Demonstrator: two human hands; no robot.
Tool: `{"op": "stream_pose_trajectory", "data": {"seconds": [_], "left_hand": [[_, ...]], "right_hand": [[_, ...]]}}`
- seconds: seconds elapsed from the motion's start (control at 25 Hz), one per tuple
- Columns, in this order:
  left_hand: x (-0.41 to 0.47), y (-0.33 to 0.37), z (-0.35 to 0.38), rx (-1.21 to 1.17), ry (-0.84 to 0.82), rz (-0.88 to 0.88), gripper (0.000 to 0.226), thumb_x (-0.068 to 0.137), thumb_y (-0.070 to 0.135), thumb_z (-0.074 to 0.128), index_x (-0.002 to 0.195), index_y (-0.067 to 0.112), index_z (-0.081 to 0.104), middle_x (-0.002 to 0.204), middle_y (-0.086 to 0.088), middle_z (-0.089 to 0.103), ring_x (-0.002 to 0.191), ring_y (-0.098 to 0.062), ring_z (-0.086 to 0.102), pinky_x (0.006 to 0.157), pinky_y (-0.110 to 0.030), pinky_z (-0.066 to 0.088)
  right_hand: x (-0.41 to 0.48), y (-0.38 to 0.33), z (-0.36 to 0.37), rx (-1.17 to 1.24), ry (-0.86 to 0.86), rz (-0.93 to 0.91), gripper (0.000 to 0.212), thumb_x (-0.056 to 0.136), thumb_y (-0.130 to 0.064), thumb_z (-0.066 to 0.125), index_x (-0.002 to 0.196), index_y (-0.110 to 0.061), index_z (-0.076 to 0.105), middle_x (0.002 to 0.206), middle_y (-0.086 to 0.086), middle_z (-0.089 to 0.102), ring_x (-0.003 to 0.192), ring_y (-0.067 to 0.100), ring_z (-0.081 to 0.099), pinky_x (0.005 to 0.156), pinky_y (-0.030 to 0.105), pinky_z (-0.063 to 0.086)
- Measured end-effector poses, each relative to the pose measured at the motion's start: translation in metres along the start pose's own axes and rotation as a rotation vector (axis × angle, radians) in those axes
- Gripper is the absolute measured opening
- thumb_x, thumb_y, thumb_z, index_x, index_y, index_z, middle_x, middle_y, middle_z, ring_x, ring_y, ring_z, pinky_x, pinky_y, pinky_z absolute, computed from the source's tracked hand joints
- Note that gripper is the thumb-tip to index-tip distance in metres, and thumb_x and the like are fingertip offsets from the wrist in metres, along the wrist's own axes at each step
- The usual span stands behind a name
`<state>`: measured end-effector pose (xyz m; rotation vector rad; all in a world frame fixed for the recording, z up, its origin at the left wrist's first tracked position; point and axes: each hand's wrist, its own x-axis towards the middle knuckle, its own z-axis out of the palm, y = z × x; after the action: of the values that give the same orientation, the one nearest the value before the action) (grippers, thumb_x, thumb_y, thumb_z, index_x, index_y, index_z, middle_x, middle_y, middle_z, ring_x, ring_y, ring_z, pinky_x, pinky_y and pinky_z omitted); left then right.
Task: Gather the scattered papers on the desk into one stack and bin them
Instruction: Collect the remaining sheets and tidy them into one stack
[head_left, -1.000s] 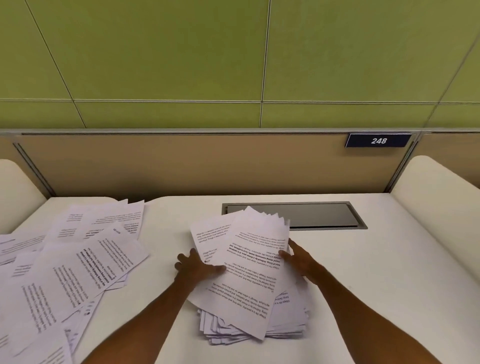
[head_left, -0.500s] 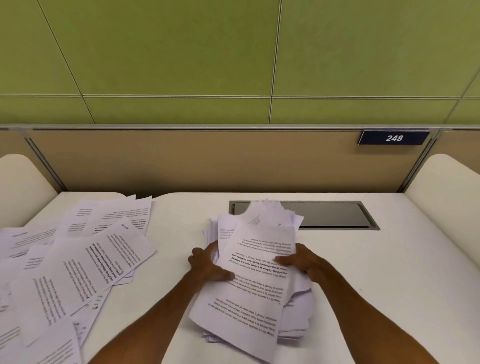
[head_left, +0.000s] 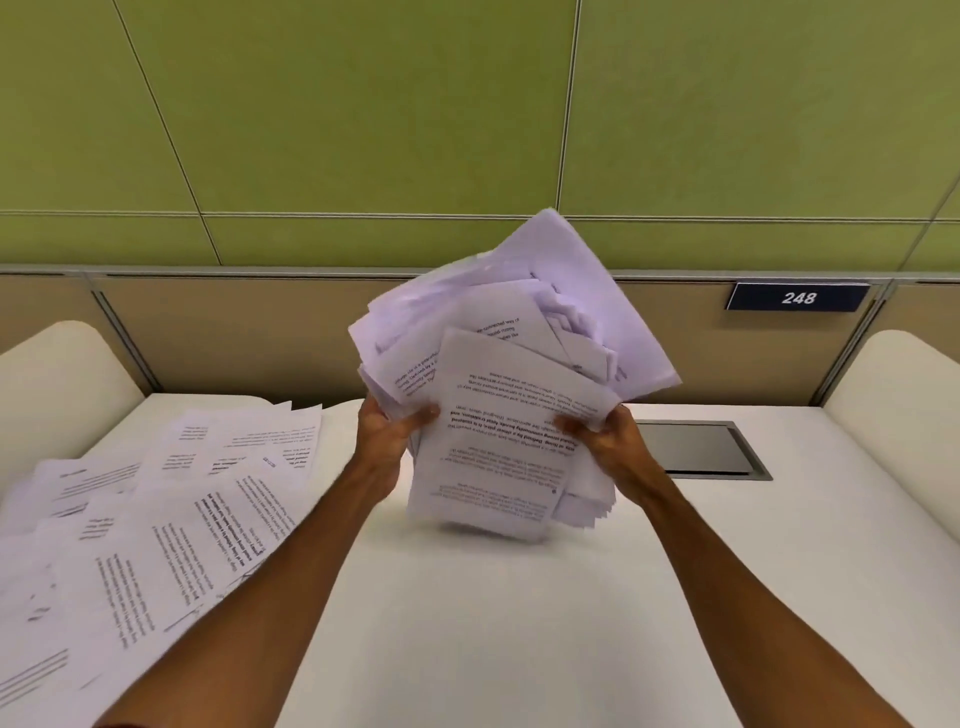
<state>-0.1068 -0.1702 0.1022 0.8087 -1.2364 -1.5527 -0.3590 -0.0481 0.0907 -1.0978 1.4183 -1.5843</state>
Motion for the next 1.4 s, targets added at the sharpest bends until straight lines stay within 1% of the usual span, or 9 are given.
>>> {"op": "stream_pose_trajectory", "data": {"seconds": [0.16, 0.32, 0.56, 0.76, 0.92, 1.04, 1.2, 1.32, 1.4], "left_hand": [[-0.003, 0.004, 0.014, 0.109, 0.041, 0.083, 0.086, 0.061, 0.010, 0.086, 0.133, 0.012, 0.039, 0.118, -0.008, 0.062, 0.103, -0.021, 0.064, 0.075, -0.032, 0.058], [0.001, 0.002, 0.028, 0.111, 0.153, 0.139, 0.077, 0.049, 0.021, 0.092, 0.106, 0.032, 0.041, 0.108, 0.003, 0.061, 0.083, -0.001, 0.068, 0.062, -0.018, 0.055], [0.001, -0.007, 0.027, 0.069, 0.105, 0.054, 0.093, 0.052, 0.029, 0.091, 0.129, 0.016, 0.042, 0.115, -0.007, 0.063, 0.101, -0.021, 0.065, 0.074, -0.032, 0.059], [-0.005, -0.026, 0.028, 0.056, 0.044, -0.028, 0.043, 0.059, 0.030, 0.080, 0.097, 0.029, 0.059, 0.082, 0.013, 0.075, 0.073, -0.005, 0.072, 0.057, -0.029, 0.061], [0.000, -0.025, 0.017, -0.142, 0.174, -0.039, 0.070, 0.058, 0.020, 0.084, 0.115, 0.024, 0.044, 0.100, 0.001, 0.070, 0.087, -0.015, 0.069, 0.068, -0.036, 0.059], [0.006, -0.023, 0.010, -0.129, 0.163, -0.028, 0.058, 0.062, 0.025, 0.083, 0.111, 0.031, 0.052, 0.099, 0.002, 0.072, 0.091, -0.020, 0.069, 0.070, -0.040, 0.059], [0.003, -0.032, 0.001, 0.080, 0.082, -0.127, 0.046, 0.064, 0.055, 0.072, 0.101, 0.028, 0.065, 0.095, 0.004, 0.074, 0.093, -0.022, 0.070, 0.065, -0.031, 0.059], [-0.003, -0.049, -0.014, 0.328, 0.021, -0.144, 0.049, 0.065, 0.062, 0.072, 0.103, 0.031, 0.061, 0.101, 0.005, 0.072, 0.096, -0.021, 0.069, 0.083, -0.043, 0.059], [-0.006, -0.052, -0.024, 0.433, -0.105, -0.127, 0.053, 0.064, 0.055, 0.077, 0.109, 0.033, 0.061, 0.105, 0.006, 0.072, 0.099, -0.021, 0.068, 0.083, -0.044, 0.059]], "right_hand": [[0.003, 0.002, 0.011, -0.064, 0.087, 0.029, 0.029, 0.078, -0.024, 0.077, 0.103, -0.027, 0.063, 0.095, -0.006, 0.071, 0.078, -0.001, 0.072, 0.063, 0.017, 0.059], [0.004, -0.001, 0.017, 0.051, 0.246, -0.044, 0.049, 0.076, -0.028, 0.080, 0.120, -0.021, 0.059, 0.100, -0.006, 0.071, 0.094, 0.012, 0.070, 0.062, 0.017, 0.058], [0.010, -0.012, 0.010, 0.132, 0.225, -0.146, 0.047, 0.073, -0.031, 0.076, 0.115, -0.035, 0.055, 0.107, -0.005, 0.069, 0.093, 0.012, 0.070, 0.070, 0.025, 0.060], [0.012, -0.006, 0.003, 0.091, 0.189, -0.105, 0.065, 0.072, -0.033, 0.079, 0.128, -0.023, 0.049, 0.107, -0.003, 0.070, 0.089, 0.007, 0.072, 0.069, 0.025, 0.061], [0.013, 0.000, -0.003, 0.110, 0.230, -0.139, 0.056, 0.081, -0.014, 0.077, 0.131, -0.015, 0.051, 0.108, 0.001, 0.071, 0.092, 0.014, 0.071, 0.069, 0.026, 0.059], [0.014, 0.001, -0.002, 0.179, 0.247, -0.135, 0.048, 0.080, -0.019, 0.075, 0.124, -0.012, 0.059, 0.103, 0.005, 0.074, 0.089, 0.021, 0.073, 0.071, 0.032, 0.061], [0.015, 0.002, 0.001, 0.145, 0.189, -0.071, 0.048, 0.078, -0.039, 0.069, 0.120, -0.019, 0.060, 0.099, 0.004, 0.075, 0.092, 0.027, 0.072, 0.073, 0.037, 0.061], [0.018, 0.000, 0.000, 0.135, 0.159, -0.063, 0.051, 0.080, -0.040, 0.069, 0.124, -0.016, 0.058, 0.104, 0.008, 0.074, 0.094, 0.029, 0.072, 0.072, 0.037, 0.061], [0.018, 0.000, -0.003, 0.120, 0.146, -0.043, 0.041, 0.080, -0.043, 0.072, 0.112, -0.018, 0.065, 0.098, 0.004, 0.076, 0.095, 0.031, 0.071, 0.070, 0.033, 0.060]]}}
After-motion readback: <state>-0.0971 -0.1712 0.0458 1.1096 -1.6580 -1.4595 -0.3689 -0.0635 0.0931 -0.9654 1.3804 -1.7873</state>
